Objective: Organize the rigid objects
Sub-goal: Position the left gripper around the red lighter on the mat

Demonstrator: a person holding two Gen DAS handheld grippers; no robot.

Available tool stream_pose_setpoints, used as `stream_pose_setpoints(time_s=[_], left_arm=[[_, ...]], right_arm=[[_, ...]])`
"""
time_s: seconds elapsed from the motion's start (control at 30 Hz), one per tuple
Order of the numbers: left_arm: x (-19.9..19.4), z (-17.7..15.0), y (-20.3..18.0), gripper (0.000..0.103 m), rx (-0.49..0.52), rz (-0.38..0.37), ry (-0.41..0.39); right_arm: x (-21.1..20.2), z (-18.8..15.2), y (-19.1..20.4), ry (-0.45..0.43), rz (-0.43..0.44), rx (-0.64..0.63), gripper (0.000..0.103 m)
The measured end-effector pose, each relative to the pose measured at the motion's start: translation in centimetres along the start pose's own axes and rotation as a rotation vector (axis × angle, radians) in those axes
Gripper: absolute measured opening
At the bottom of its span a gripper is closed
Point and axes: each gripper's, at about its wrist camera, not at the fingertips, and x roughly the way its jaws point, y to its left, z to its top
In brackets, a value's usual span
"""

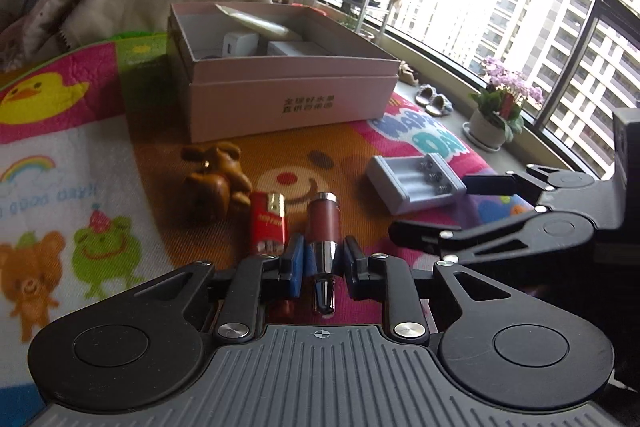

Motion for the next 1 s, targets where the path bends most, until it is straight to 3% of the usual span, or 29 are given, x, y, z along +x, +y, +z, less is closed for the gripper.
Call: stream_pose_setpoints(time_s=[0.27,0.37,0.47,0.57,0.67,0.77,0.8,1.0], left_arm=[[-2.2,-1.6,0.2,0.026,0.019,0.022,0.001],[-2.3,-1.2,-0.1,0.031,0.02,-0.034,0.018],[-3.3,-0.4,-0.3,0.032,0.025,-0.078,-0.03],[-3.8,0.6,0.1,0.032,0.029,0.015,-0.085],[-2.8,1.0,1.3,0.032,0.005,0.105,-0.054],[-1.5,0.9,1.9,0.032,0.004,0.129,-0.009],[-1.3,0.8,1.9,0.036,0.001,0.119,-0.015],[0.3,1.1,1.2,0.036,0.038,0.121,-0.017]], right_arm=[[0.2,0.2,0.1,0.012,0.003,-0.003,0.103],[0.3,0.2,0.0,0.015,0.008,-0.004,0.103],[0.3,0.2,-0.3,0.025,0.025,-0.009,0.103],[0.3,0.1,-0.3,0.023,0.025,-0.013,0.103],[0.2,0.0,-0.2,0.017,0.024,-0.015,0.103],[0.1,0.0,-0.2,0.013,0.022,-0.017,0.103],[0.1,-0.1,-0.2,0.013,0.022,-0.018,0.103],[-0.2,-0.1,-0.4,0.013,0.035,-0.021,0.103]])
